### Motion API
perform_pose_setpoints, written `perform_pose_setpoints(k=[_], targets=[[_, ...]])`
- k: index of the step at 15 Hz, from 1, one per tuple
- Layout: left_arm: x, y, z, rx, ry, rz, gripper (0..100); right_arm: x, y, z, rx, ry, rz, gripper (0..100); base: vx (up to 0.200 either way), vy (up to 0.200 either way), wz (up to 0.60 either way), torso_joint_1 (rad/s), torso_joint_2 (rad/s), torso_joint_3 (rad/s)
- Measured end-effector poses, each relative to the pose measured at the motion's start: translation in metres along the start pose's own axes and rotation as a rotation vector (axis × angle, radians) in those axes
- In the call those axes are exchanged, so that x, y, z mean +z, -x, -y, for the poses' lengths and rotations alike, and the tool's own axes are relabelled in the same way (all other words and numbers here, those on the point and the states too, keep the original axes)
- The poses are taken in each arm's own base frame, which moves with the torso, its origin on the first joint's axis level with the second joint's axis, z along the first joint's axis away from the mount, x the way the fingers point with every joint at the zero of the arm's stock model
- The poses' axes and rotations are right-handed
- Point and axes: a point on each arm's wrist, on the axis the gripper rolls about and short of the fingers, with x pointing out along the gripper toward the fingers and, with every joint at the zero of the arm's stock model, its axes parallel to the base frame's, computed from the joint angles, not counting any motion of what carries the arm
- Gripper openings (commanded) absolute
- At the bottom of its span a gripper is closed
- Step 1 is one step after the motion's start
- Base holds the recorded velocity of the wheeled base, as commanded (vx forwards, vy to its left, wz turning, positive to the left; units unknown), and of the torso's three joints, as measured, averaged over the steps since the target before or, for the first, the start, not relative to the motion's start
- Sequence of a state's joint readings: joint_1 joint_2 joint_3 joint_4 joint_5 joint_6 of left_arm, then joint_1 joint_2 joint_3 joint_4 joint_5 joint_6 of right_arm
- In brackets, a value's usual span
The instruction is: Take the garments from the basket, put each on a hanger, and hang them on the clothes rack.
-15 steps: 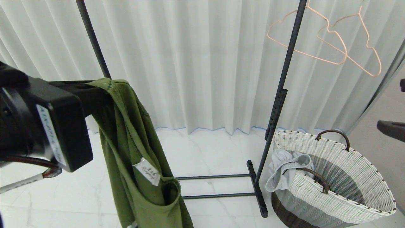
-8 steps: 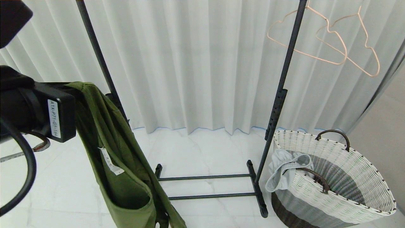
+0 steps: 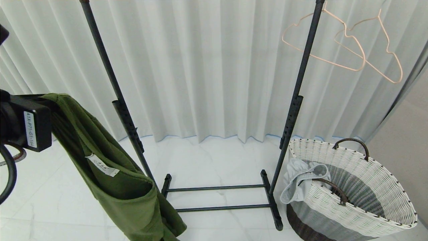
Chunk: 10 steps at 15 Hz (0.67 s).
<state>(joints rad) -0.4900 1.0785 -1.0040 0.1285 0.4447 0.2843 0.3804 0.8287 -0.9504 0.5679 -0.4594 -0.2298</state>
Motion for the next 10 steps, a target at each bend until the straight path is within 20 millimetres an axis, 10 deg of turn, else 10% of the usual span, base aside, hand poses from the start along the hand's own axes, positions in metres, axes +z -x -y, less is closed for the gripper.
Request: perform_pose_setpoints(k=[10], targets=[[-0.015,0.011,-0.006,0.014,0.007,-0.006,0,0.021,-0.015,-0.004,0.065,-0.145,0.105,100,0.0,0.0,0.0,0.182,-0.46,-0.275]])
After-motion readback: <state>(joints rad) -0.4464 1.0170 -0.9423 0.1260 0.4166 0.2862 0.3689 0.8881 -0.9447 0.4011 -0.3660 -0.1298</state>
